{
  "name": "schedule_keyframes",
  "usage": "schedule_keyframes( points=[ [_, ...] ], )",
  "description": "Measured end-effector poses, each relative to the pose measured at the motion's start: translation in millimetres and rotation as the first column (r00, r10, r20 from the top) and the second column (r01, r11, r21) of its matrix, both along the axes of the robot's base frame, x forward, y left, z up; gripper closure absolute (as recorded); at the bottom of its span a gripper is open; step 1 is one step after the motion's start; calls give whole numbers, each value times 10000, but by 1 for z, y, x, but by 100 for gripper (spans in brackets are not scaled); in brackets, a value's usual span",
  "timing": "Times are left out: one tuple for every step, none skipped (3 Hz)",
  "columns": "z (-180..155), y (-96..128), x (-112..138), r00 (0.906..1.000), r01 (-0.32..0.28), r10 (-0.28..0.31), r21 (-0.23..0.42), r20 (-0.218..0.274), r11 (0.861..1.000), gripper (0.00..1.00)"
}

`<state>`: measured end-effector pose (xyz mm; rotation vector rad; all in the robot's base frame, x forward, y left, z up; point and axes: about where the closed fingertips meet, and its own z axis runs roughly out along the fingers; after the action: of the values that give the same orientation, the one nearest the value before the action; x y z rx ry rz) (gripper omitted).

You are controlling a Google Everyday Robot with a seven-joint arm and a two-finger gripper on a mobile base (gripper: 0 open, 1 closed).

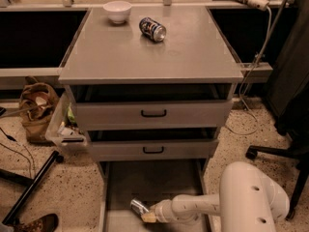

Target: Place redbull can into bottom drawer

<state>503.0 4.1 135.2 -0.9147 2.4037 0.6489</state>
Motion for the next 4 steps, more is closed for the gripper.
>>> schedule_keyframes(
  points=[
    [-2, 0, 0, 10000, 14, -14, -11, -8, 10000, 100],
    [-2, 0, 0, 10000, 14, -14, -11, -8, 10000, 80],
    [-2, 0, 0, 10000, 14, -14, -11, -9, 10000, 57],
    [-2, 0, 0, 10000, 13, -13, -11, -9, 10000, 34]
  ],
)
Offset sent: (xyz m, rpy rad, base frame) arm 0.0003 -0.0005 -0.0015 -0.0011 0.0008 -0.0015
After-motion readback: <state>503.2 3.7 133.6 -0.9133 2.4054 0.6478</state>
